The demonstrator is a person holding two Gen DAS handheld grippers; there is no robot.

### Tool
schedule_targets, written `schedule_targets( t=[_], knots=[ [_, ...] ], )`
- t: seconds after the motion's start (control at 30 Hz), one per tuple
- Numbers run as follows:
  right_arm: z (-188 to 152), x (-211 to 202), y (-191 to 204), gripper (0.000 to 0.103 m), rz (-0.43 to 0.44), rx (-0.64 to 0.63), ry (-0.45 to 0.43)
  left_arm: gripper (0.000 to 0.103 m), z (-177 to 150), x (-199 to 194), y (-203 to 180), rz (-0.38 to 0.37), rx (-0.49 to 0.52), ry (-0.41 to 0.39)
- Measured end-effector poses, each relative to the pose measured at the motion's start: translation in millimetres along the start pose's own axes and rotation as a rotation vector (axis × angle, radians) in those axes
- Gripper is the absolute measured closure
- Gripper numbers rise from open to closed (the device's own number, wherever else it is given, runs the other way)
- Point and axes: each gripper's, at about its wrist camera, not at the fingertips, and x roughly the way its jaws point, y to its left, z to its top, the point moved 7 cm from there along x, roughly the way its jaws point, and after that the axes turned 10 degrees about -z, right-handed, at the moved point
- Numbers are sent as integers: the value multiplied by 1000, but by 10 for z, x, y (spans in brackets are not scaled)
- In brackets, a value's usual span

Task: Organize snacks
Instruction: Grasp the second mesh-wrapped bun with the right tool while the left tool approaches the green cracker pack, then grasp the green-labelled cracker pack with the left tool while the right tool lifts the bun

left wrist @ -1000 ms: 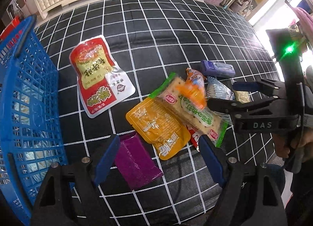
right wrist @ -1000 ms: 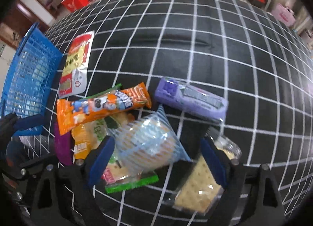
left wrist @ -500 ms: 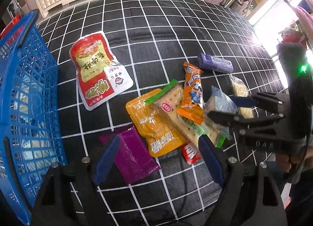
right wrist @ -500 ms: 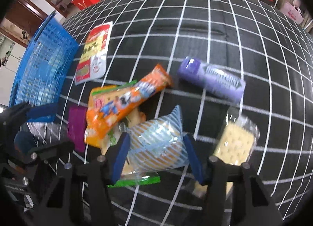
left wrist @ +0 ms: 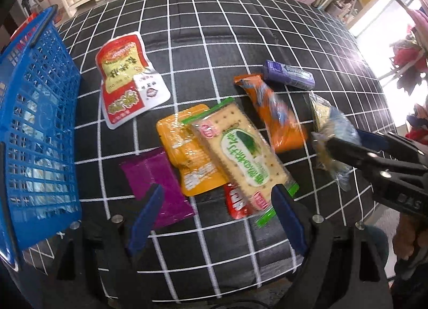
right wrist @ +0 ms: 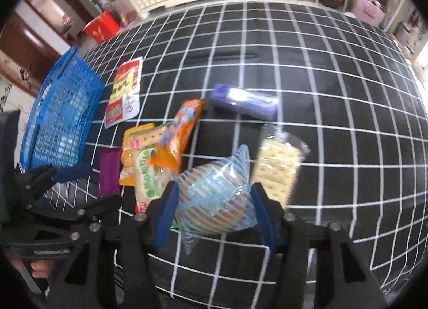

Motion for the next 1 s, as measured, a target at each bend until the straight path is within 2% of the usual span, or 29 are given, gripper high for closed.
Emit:
schedule_targets(
  t=[0.17,0.3,0.47,0.83,0.97,1.0],
  knots=[
    [10,-60,-169,43,3,48,-11,22,59,243,-148,42,-68,27],
    [11,-65,-251,43,3,63,-23,22,123,421,-133,137,-122,25],
    [1,-9,-250,43,17,57,-23,22,165,580,-133,132,-193,32],
    [-9,75,-364,43,33,63,-16,22,381,813,-259,216,-214,33],
    [-26,102,-395,43,32,67,-10,22,418,860,-286,226,-214,21],
    [-35,109,-400,43,33,68,-7,25,437,858,-278,225,-211,19]
  ],
)
